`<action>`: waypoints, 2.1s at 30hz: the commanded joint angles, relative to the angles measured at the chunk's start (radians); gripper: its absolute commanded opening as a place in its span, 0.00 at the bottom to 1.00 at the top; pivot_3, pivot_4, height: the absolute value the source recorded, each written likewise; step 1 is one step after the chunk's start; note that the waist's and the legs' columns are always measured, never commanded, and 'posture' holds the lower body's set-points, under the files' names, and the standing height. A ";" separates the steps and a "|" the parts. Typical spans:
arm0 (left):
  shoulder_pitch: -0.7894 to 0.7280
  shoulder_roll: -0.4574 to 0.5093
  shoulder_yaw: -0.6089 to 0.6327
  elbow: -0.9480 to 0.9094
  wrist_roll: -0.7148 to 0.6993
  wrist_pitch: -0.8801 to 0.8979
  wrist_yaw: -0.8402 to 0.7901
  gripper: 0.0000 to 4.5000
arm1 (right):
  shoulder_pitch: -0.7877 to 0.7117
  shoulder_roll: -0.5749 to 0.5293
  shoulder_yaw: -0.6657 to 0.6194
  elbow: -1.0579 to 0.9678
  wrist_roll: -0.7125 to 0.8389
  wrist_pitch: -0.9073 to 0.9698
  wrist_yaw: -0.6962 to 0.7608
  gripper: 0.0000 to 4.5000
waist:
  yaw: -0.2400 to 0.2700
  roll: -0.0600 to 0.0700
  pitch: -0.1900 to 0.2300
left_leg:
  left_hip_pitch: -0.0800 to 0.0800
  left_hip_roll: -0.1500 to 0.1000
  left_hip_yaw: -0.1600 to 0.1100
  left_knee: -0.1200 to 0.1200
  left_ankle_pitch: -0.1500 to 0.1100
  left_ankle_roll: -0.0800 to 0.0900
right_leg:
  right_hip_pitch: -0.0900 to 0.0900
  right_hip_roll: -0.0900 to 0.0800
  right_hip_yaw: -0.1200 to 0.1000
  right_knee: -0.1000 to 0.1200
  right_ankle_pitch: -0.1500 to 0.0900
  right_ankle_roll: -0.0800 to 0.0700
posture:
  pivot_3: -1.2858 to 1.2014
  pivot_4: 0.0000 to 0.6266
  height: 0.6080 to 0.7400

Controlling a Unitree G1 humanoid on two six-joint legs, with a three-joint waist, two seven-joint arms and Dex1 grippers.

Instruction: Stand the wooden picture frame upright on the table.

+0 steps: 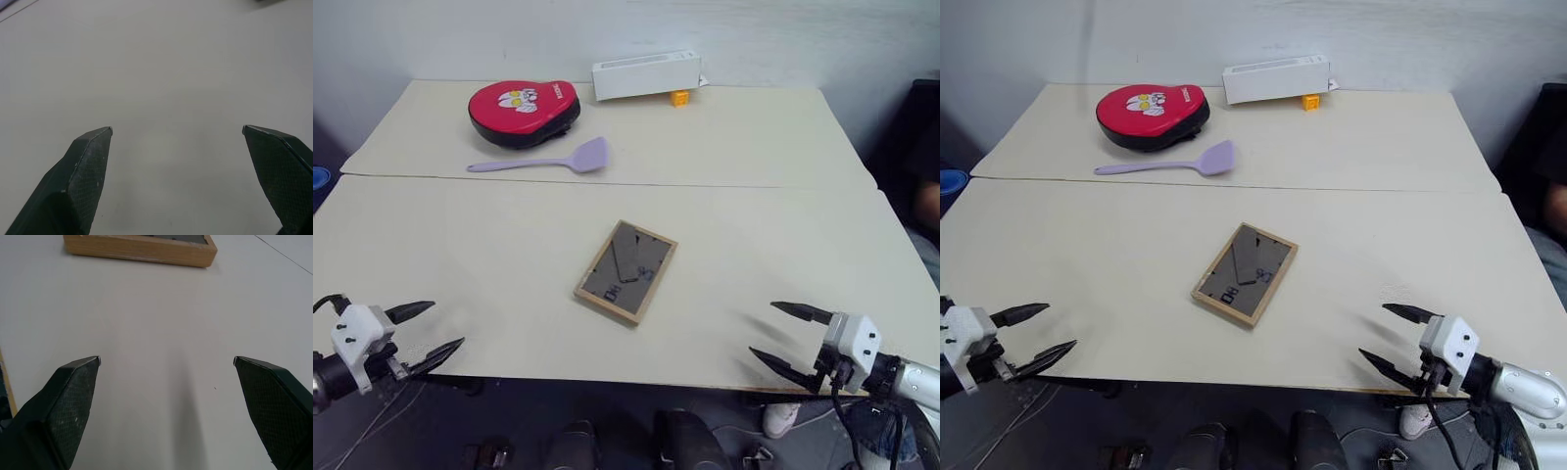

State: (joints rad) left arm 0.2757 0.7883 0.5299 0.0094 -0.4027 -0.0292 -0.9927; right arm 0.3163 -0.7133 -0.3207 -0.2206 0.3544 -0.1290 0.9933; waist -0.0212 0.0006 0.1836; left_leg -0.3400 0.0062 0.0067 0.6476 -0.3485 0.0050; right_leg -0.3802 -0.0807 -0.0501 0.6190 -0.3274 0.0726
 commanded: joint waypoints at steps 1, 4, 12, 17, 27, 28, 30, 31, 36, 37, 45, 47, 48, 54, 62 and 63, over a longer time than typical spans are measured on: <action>-0.033 0.011 -0.015 -0.021 -0.011 0.019 0.000 1.00 | 0.006 0.012 -0.013 -0.021 0.000 0.010 -0.036 1.00 | 0.000 0.000 0.000 | 0.000 0.000 0.000 0.000 0.000 0.000 | 0.000 0.000 0.000 0.000 0.000 0.000 | 0.52 0.24 1.00; -0.046 0.022 -0.018 -0.047 -0.044 0.096 -0.005 1.00 | 0.004 0.014 -0.003 -0.038 0.014 0.038 -0.046 1.00 | -0.001 0.000 0.000 | 0.000 0.000 0.000 0.000 0.000 -0.001 | 0.000 0.000 0.000 0.001 0.000 0.000 | 0.52 0.24 1.00; -0.354 0.027 -0.206 -0.141 -0.014 0.286 0.105 0.65 | -0.185 0.014 0.179 -0.229 -0.004 0.335 -0.179 0.71 | -0.002 0.000 0.001 | 0.002 0.000 -0.001 0.003 0.003 -0.002 | 0.001 0.000 0.000 0.005 0.002 -0.001 | 0.52 0.24 1.00; -0.608 -0.049 -0.419 -0.059 0.089 0.353 0.170 0.27 | -0.351 0.066 0.359 -0.215 -0.108 0.428 -0.257 0.31 | 0.010 -0.001 0.000 | 0.000 -0.001 -0.001 0.001 0.007 -0.007 | -0.001 0.001 0.000 0.003 0.003 0.000 | 0.52 0.24 1.00; -0.774 -0.217 -0.614 0.168 0.239 0.297 0.200 0.00 | -0.549 0.224 0.509 -0.067 -0.261 0.490 -0.383 0.00 | 0.020 -0.002 0.000 | -0.034 -0.004 0.002 0.020 0.012 -0.008 | -0.032 0.003 0.000 0.018 0.006 0.004 | 0.52 0.24 1.00; -0.775 -0.227 -0.621 0.168 0.240 0.297 0.195 0.00 | -0.559 0.233 0.517 -0.064 -0.268 0.496 -0.387 0.00 | 0.021 -0.002 0.000 | -0.034 -0.005 0.001 0.020 0.013 -0.007 | -0.031 0.003 0.000 0.019 0.006 0.004 | 0.52 0.24 1.00; -0.771 -0.239 -0.630 0.154 0.241 0.306 0.189 0.00 | -0.573 0.251 0.521 -0.062 -0.272 0.505 -0.394 0.00 | 0.021 -0.002 0.000 | -0.033 -0.006 0.001 0.022 0.014 -0.007 | -0.031 0.001 0.001 0.019 0.006 0.005 | 0.52 0.24 1.00; -0.766 -0.245 -0.633 0.143 0.238 0.313 0.185 0.00 | -0.579 0.257 0.522 -0.064 -0.271 0.512 -0.394 0.00 | 0.021 -0.003 -0.001 | -0.032 -0.006 0.001 0.022 0.015 -0.007 | -0.030 0.001 0.001 0.019 0.006 0.005 | 0.52 0.24 1.00; -0.681 -0.251 -0.663 0.014 0.207 0.400 0.153 0.00 | -0.615 0.261 0.518 -0.051 -0.269 0.519 -0.375 0.00 | 0.017 -0.003 -0.001 | -0.031 -0.006 0.002 0.020 0.015 -0.007 | -0.030 0.001 0.002 0.023 0.006 0.005 | 0.52 0.24 1.00; -0.663 -0.249 -0.665 -0.019 0.197 0.414 0.142 0.00 | -0.619 0.258 0.515 -0.047 -0.265 0.520 -0.367 0.00 | 0.017 -0.003 -0.001 | -0.031 -0.006 0.001 0.020 0.015 -0.007 | -0.030 0.001 0.002 0.023 0.006 0.005 | 0.52 0.24 1.00; -0.575 -0.260 -0.604 -0.128 0.187 0.476 0.205 0.00 | -0.646 0.228 0.509 0.027 -0.271 0.476 -0.308 0.00 | 0.019 -0.003 -0.001 | -0.031 -0.006 0.001 0.020 0.015 -0.007 | -0.030 0.001 0.002 0.023 0.006 0.005 | 0.52 0.24 1.00; -0.556 -0.249 -0.574 -0.139 0.175 0.501 0.215 0.00 | -0.635 0.213 0.499 0.026 -0.269 0.471 -0.293 0.00 | 0.018 -0.003 -0.001 | -0.031 -0.006 0.001 0.020 0.015 -0.007 | -0.030 0.001 0.002 0.023 0.006 0.005 | 0.52 0.24 1.00; -0.550 -0.238 -0.552 -0.149 0.154 0.529 0.210 0.00 | -0.628 0.201 0.488 0.021 -0.264 0.471 -0.284 0.00 | 0.018 -0.003 -0.001 | -0.031 -0.006 0.001 0.020 0.015 -0.007 | -0.030 0.001 0.002 0.024 0.006 0.005 | 0.52 0.24 1.00; -0.666 -0.114 -0.350 -0.156 -0.229 1.361 0.162 0.25 | -0.583 0.107 0.459 -0.038 -0.221 0.467 -0.186 0.00 | 0.018 -0.004 0.000 | -0.031 -0.006 0.001 0.020 0.015 -0.007 | -0.030 0.001 0.002 0.024 0.006 0.005 | 0.52 0.24 1.00; -0.902 -0.092 -0.422 0.205 -0.550 1.644 0.300 0.78 | -0.627 0.102 0.509 0.011 -0.260 0.434 -0.155 0.00 | 0.017 -0.005 -0.001 | -0.031 -0.008 0.000 0.021 0.015 -0.006 | -0.030 0.001 0.002 0.025 0.006 0.005 | 0.52 0.24 1.00; -0.912 -0.094 -0.432 0.229 -0.577 1.644 0.333 0.85 | -0.631 0.104 0.511 0.014 -0.262 0.433 -0.157 0.00 | 0.016 -0.005 -0.001 | -0.031 -0.007 0.000 0.021 0.015 -0.007 | -0.030 0.001 0.003 0.025 0.006 0.005 | 0.52 0.24 1.00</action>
State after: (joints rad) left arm -0.6214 0.6824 0.1096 0.2101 -0.9091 1.6079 -0.7046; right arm -0.3034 -0.6124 0.1919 -0.1969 0.0961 0.3241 0.8388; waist -0.0052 -0.0046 0.1827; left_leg -0.3708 -0.0011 0.0067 0.6684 -0.3336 -0.0016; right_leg -0.4101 -0.0798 -0.0474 0.6442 -0.3212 0.0773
